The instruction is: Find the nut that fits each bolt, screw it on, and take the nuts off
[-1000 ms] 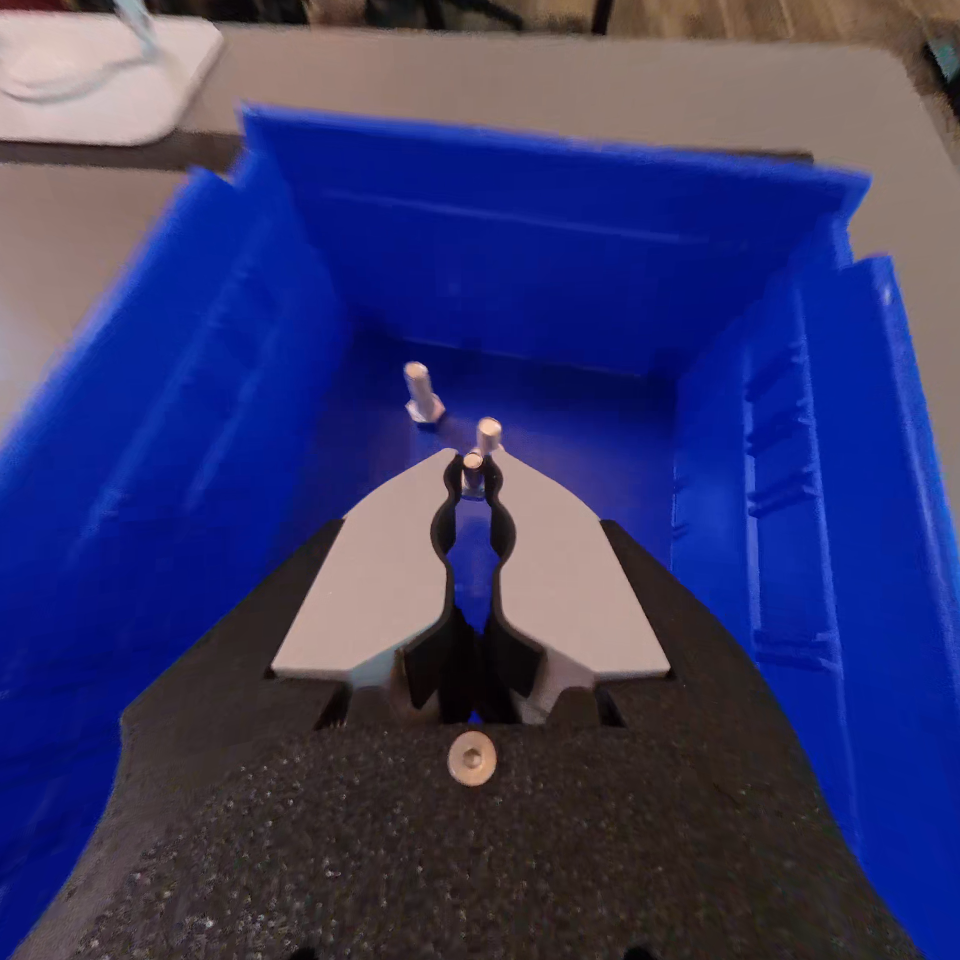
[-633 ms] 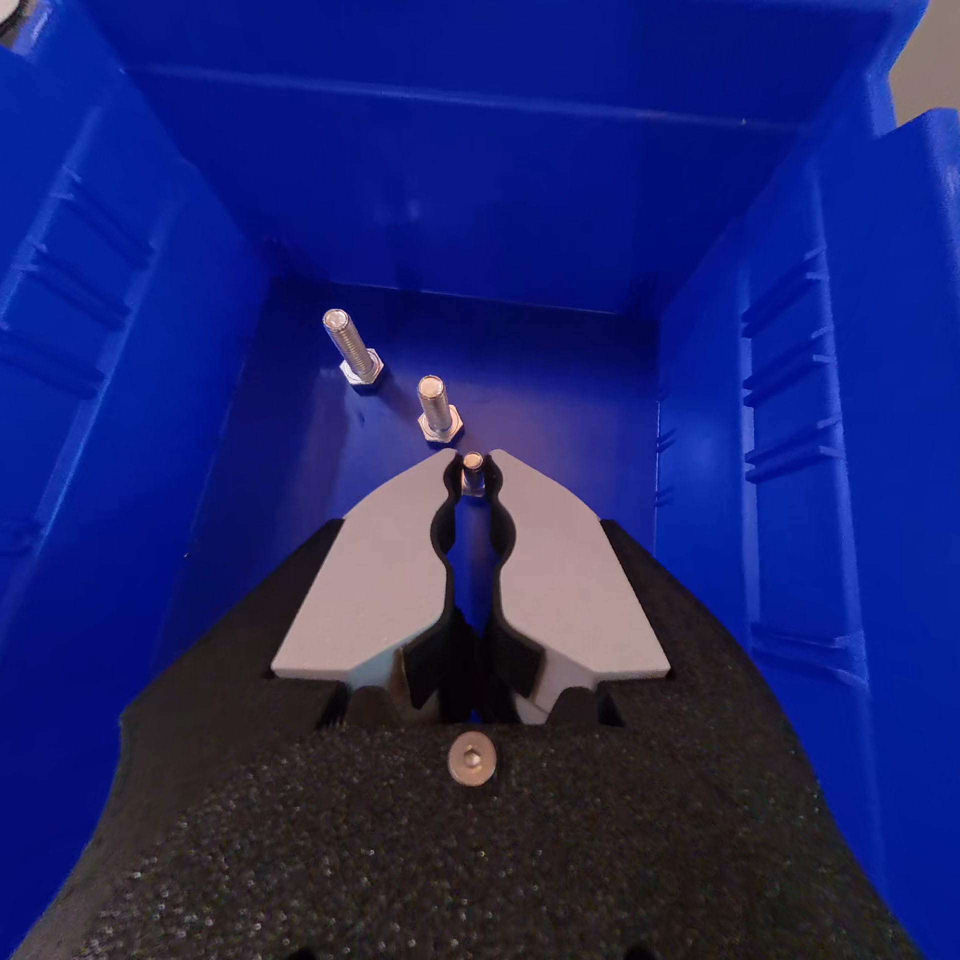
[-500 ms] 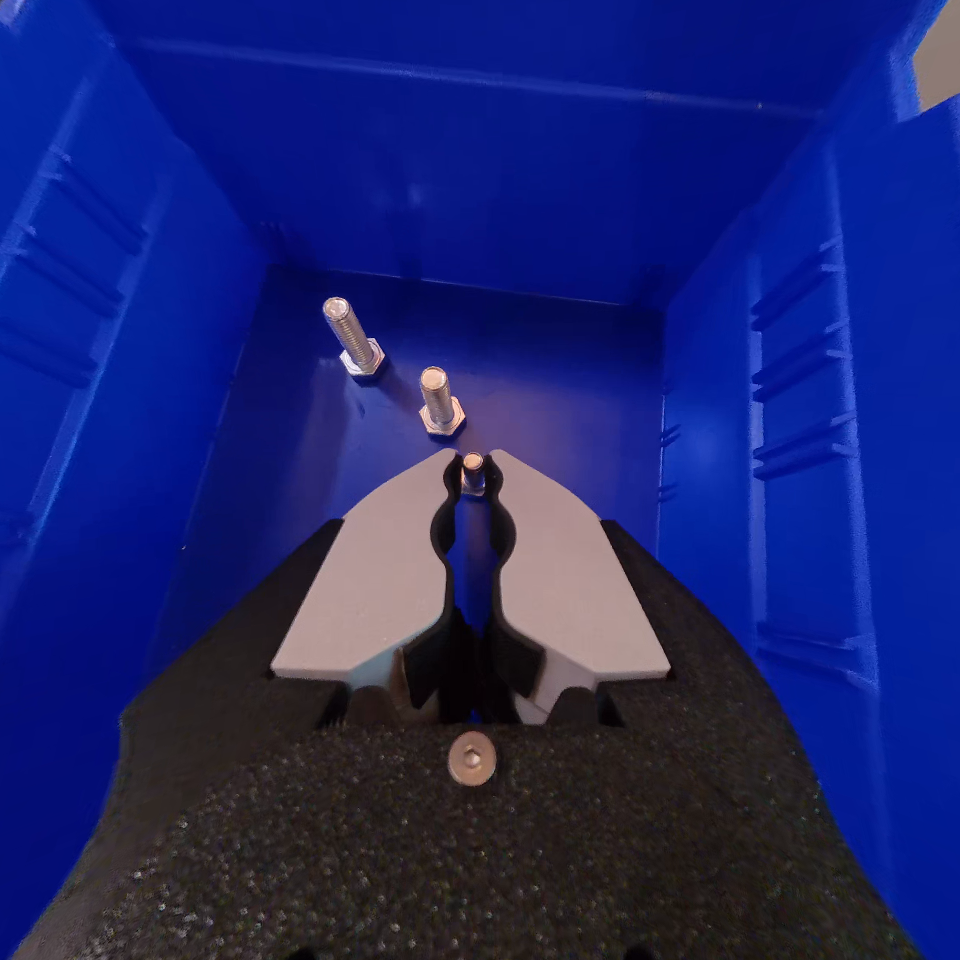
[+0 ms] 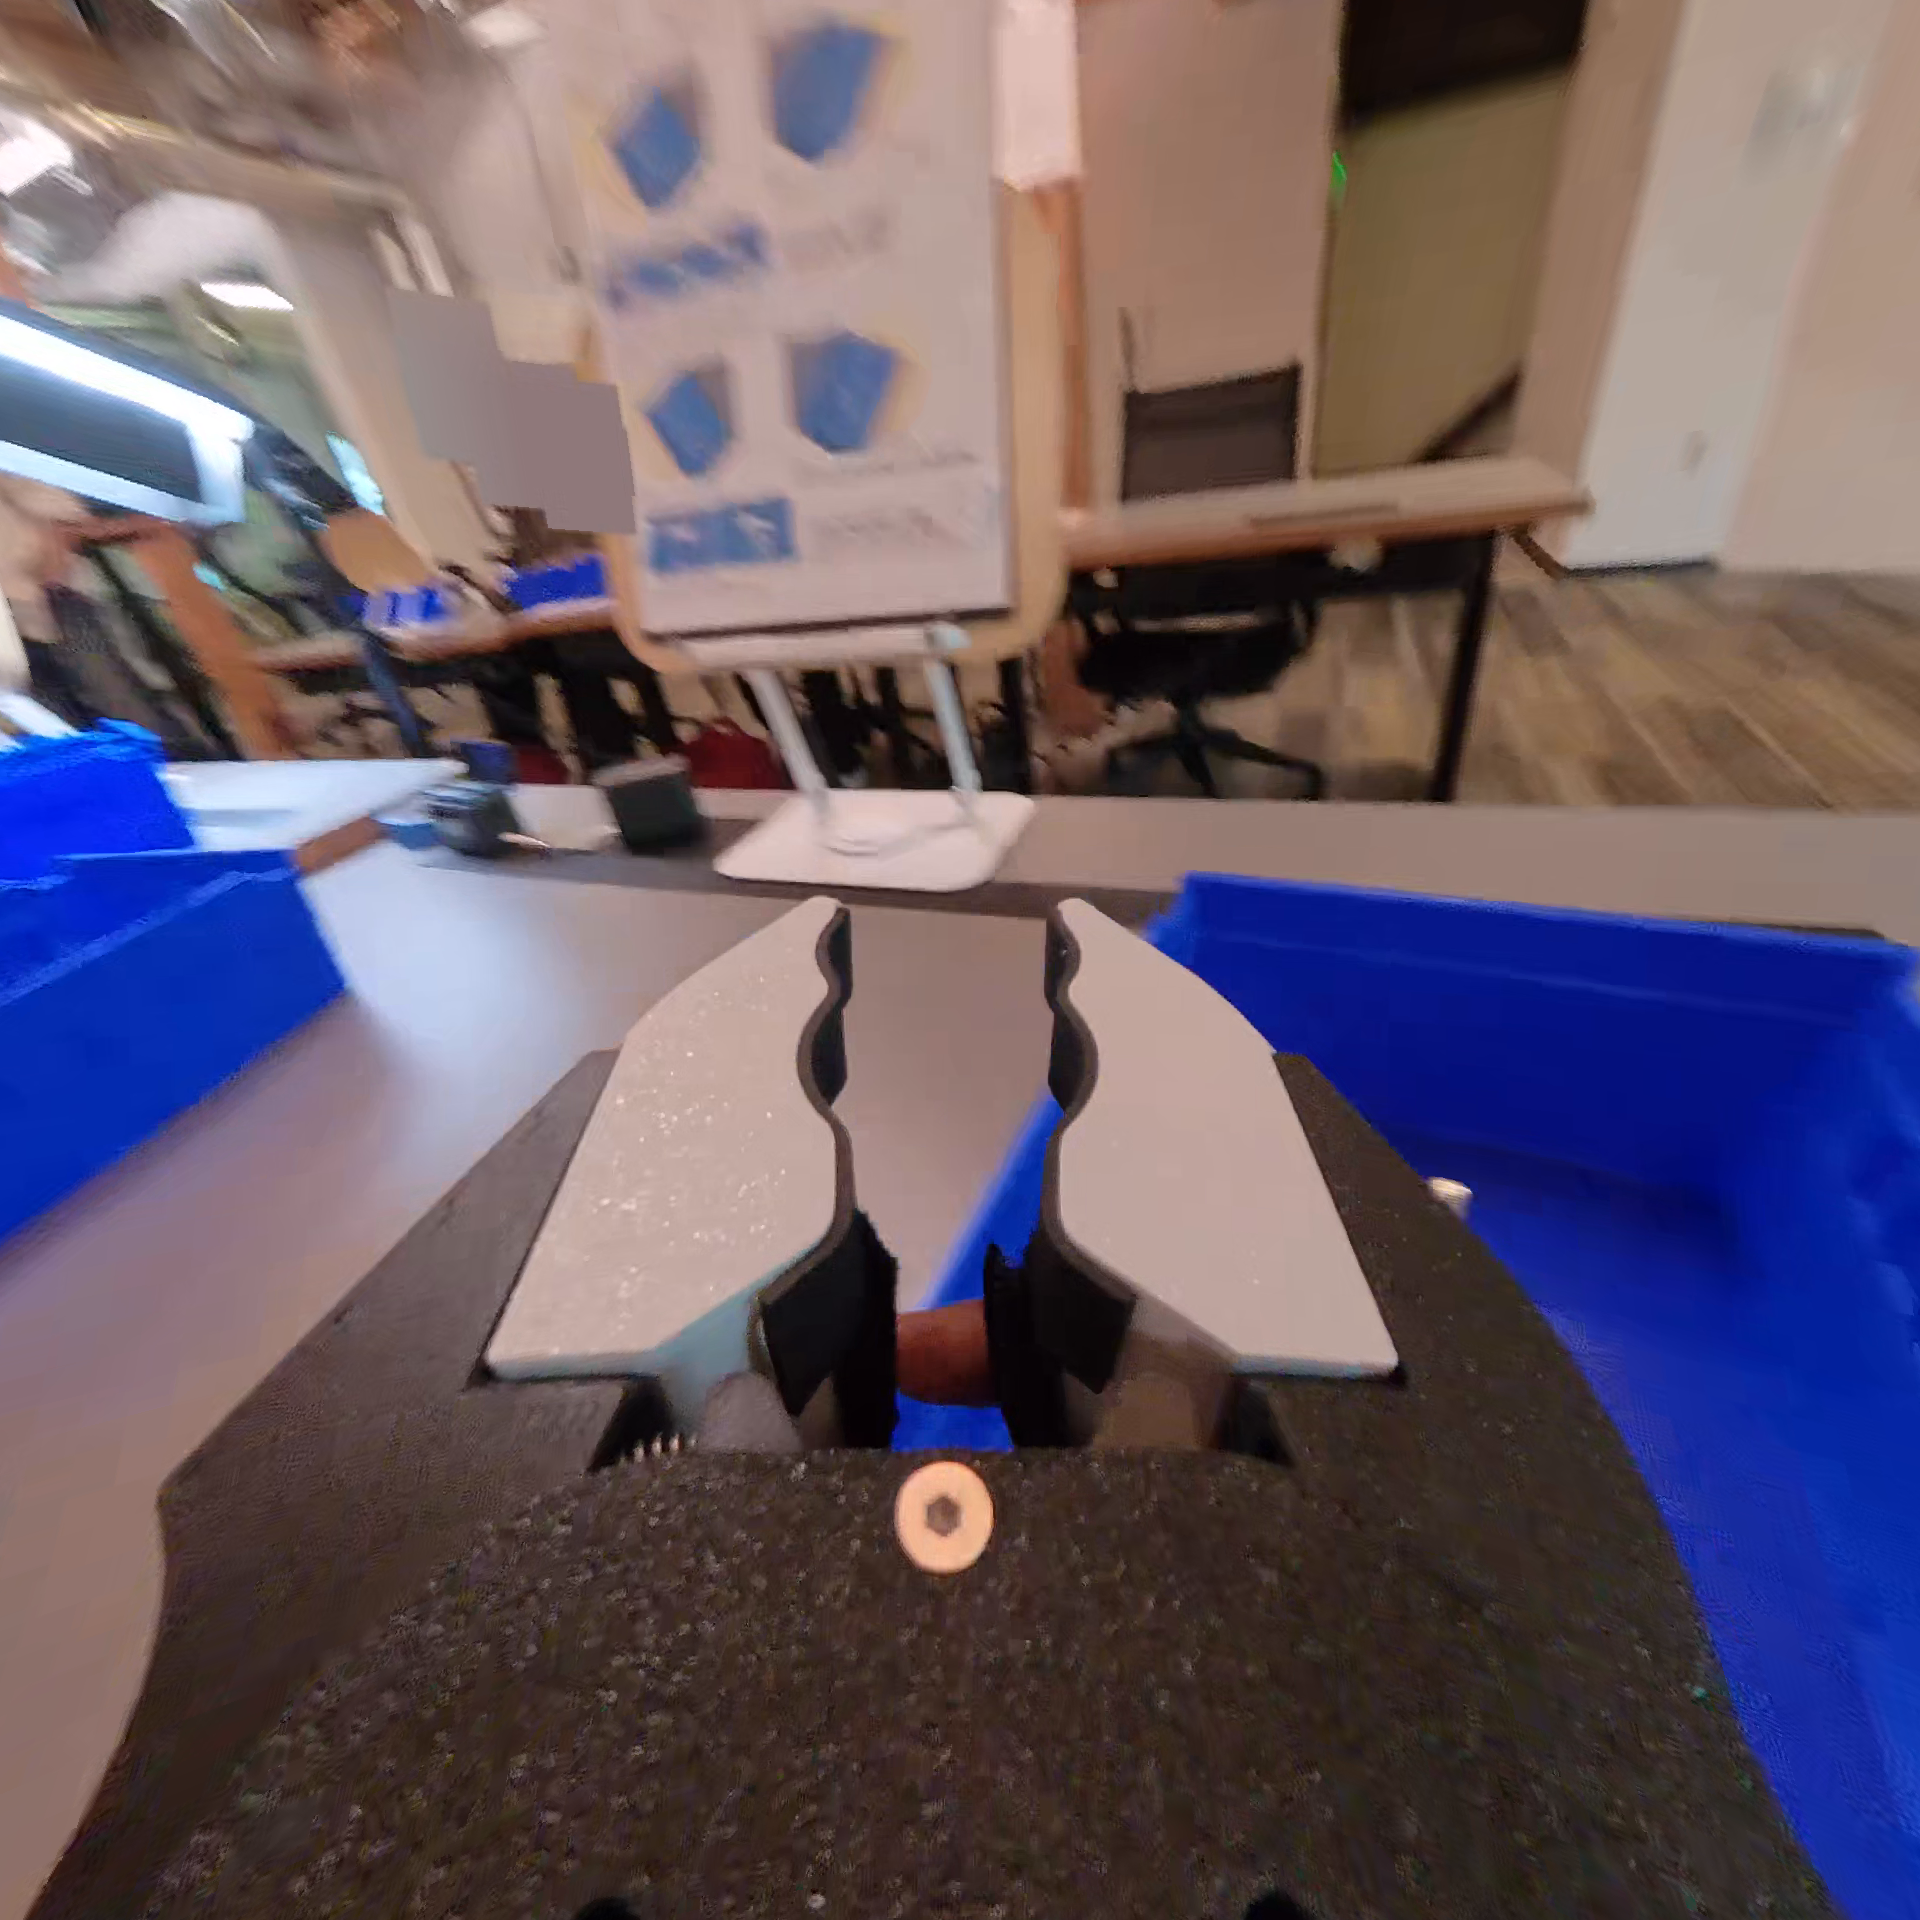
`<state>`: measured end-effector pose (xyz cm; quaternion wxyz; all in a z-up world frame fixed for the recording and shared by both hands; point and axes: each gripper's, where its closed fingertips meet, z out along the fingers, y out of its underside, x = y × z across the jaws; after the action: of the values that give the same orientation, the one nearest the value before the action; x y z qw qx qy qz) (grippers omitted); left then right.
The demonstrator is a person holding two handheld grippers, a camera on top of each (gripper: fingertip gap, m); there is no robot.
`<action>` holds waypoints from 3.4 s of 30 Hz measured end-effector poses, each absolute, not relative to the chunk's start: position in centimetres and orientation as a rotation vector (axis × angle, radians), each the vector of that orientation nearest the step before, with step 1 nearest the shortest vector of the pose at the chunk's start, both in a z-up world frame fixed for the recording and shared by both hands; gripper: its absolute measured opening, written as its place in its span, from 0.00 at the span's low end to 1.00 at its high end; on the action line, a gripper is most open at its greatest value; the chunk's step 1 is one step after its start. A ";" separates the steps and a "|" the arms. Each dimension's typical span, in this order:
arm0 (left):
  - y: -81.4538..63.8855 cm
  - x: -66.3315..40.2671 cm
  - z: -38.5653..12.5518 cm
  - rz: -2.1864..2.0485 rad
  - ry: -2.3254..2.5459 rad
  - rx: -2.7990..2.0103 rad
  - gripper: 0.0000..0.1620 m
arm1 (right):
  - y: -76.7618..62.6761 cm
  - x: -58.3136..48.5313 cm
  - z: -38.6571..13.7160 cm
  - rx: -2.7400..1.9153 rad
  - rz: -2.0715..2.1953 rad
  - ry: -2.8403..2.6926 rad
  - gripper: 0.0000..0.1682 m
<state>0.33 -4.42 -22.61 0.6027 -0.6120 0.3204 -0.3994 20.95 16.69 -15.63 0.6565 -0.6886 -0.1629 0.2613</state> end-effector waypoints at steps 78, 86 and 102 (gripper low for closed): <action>-4.6 0.3 -32.5 -0.449 1.394 -2.121 0.10 | 3.9 9.8 -24.5 -1.446 0.687 -0.953 0.19; -5.1 0.1 -33.8 -0.427 1.454 -2.162 0.10 | 3.9 9.8 -24.5 -1.449 0.683 -0.952 0.19; -6.3 0.8 -27.5 -0.898 1.173 -1.698 0.22 | -1.4 5.6 -27.2 -1.496 0.795 -1.380 0.17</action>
<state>0.83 -6.25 -27.53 0.4307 -0.6809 0.4704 -0.3600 5.64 -1.42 -27.25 0.4602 -0.6076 -0.5609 0.3232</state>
